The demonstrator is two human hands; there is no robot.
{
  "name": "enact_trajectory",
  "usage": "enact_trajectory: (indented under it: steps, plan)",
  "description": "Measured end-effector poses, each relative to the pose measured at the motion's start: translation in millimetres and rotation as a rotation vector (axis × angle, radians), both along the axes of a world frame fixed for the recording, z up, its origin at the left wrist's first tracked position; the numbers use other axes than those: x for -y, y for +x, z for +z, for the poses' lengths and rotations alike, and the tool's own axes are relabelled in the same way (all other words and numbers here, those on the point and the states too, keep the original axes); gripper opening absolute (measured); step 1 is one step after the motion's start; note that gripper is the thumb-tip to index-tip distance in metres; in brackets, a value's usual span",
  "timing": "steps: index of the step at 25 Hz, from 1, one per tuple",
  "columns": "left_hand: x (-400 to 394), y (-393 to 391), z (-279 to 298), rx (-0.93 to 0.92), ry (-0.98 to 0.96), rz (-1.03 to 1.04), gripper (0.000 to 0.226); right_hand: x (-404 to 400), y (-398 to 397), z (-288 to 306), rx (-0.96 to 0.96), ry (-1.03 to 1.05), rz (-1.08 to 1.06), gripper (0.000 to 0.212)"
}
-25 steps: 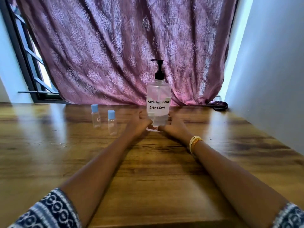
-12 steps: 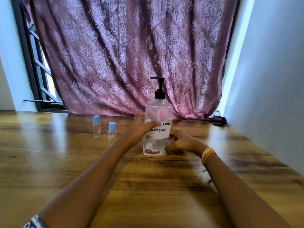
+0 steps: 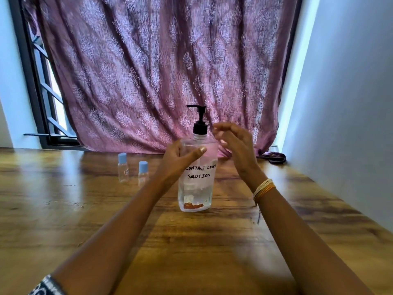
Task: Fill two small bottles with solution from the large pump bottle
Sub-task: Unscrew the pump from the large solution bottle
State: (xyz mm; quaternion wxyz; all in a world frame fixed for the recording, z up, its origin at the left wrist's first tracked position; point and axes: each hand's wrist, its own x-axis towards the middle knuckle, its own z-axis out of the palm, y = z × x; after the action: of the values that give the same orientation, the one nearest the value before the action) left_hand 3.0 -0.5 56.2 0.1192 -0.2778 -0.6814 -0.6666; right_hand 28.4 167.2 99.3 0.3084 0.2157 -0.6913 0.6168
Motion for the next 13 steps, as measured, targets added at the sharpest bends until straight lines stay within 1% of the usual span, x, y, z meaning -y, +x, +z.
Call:
enact_trajectory:
  steps: [2, 4, 6, 8, 13]
  plan:
    - [0, -1, 2, 0.004, -0.006, -0.024, 0.045, 12, -1, 24, -0.03, 0.122, 0.047, 0.023]
    - [1, 1, 4, 0.016, 0.005, -0.046, 0.037, 18, -6, 42, 0.032, 0.223, 0.033, 0.025]
    - [2, 3, 5, 0.028, 0.019, -0.063, 0.031, 19, -12, 49, 0.099, 0.257, 0.036, 0.028]
    - [2, 4, 6, 0.023, 0.027, -0.06, 0.031, 17, -18, 51, 0.128, 0.273, 0.073, 0.032]
    - [0, 6, 2, 0.008, 0.062, -0.021, 0.034, 10, -21, 48, 0.153, 0.329, 0.152, 0.026]
